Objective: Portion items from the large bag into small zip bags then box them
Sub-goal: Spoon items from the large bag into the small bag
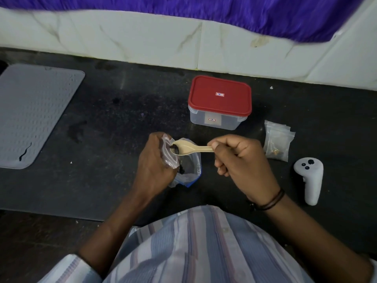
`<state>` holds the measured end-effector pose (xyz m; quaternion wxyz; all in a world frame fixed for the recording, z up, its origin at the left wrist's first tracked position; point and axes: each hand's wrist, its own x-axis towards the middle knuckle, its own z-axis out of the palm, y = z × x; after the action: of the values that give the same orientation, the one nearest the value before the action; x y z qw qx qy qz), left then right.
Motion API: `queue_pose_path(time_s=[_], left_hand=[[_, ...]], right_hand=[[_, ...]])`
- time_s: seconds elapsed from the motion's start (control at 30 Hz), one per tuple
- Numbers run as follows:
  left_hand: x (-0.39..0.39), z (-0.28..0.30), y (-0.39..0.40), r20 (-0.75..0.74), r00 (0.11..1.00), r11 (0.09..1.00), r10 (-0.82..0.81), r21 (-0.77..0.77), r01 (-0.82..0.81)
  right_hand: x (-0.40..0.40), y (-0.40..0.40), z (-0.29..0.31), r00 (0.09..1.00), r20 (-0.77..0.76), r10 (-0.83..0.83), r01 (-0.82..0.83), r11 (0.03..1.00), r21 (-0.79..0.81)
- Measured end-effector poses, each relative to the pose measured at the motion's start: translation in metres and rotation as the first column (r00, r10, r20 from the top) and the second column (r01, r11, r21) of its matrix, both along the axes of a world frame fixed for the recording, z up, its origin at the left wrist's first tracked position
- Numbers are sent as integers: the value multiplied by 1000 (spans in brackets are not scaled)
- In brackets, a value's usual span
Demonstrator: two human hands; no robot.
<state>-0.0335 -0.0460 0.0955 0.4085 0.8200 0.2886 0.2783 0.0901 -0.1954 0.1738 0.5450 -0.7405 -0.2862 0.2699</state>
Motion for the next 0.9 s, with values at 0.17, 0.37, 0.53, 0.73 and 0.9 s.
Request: queue_pose_path(time_s=[0.17,0.37,0.53,0.73,0.9], left_hand=[[-2,-5,0,-33,999,997,-27,78,30],[0,-9,-5,-12,996,991,-92,96,93],[-1,-5,-6,53,994,992,-94,85,89],[-5,-7,0,41,997,993,67,-103,-62],[-8,-13,6,-42,985,959,169,-222,-174]], right_hand=[[-7,1,0,924,374,74,-63,997,-42],[-19,10,-2,500,823,268,-191,962,-197],[-22,11,-10,176,933,315,-198,939,-280],[-12,0,-15,319,941,111,-150,986,-66],[5,-4,-33,655,755,32,-50,999,1]])
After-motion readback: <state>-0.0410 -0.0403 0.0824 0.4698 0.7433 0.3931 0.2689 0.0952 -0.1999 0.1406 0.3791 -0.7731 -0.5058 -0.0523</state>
